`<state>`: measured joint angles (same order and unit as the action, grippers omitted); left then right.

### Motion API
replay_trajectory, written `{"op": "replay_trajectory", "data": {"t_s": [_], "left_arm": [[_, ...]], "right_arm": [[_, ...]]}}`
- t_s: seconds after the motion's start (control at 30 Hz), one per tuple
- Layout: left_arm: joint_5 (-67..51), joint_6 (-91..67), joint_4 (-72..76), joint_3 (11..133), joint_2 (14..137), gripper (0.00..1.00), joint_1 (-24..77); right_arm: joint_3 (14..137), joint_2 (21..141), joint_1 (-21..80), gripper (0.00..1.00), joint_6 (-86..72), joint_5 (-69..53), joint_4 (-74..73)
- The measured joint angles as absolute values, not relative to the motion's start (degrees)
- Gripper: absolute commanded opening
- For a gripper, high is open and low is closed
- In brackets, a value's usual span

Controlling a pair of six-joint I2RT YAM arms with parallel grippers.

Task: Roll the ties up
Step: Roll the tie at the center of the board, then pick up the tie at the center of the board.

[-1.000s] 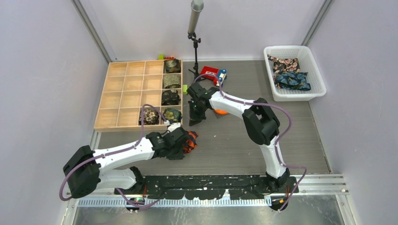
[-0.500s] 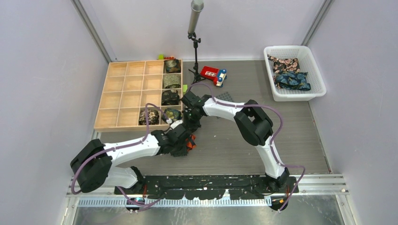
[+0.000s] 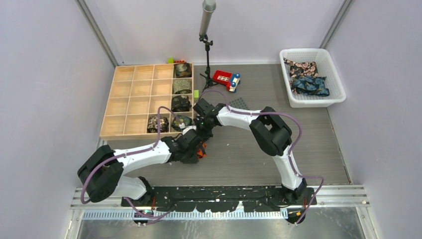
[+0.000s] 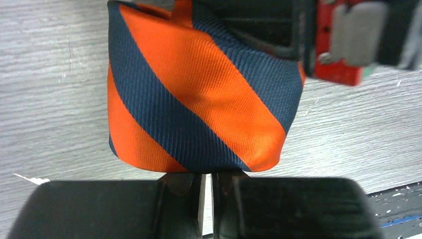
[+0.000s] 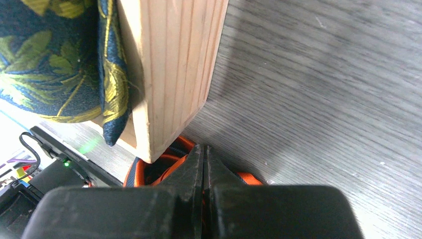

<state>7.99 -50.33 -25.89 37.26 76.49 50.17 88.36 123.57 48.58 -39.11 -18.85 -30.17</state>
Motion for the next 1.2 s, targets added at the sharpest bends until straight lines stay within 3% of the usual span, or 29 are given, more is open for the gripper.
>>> {"op": "replay_trajectory", "data": {"t_s": [0.47, 0.6, 0.9, 1.03, 1.2], "left_arm": [[8.84, -38.85, -23.59, 37.26, 76.49, 0.06, 48.60], [8.47, -38.39, -23.77, 37.26, 76.36, 0.13, 48.42], [5.67, -38.48, -29.87, 37.28, 66.63, 0.53, 47.90], [4.99, -38.52, -35.57, 37.95, 58.59, 0.80, 47.88], [5.21, -37.43, -39.97, 40.80, 52.64, 0.92, 46.41]], "right_arm": [[89.84, 124.27, 48.66, 0.01, -37.43, -19.29, -31.55], [90.52, 124.51, 48.69, 0.01, -37.41, -18.79, -32.42], [92.42, 124.86, 48.12, 0.03, -37.52, -16.73, -36.40], [94.83, 125.67, 47.83, 0.14, -37.04, -15.53, -39.22], [97.21, 125.64, 46.94, 0.27, -35.99, -13.69, -42.11]]}}
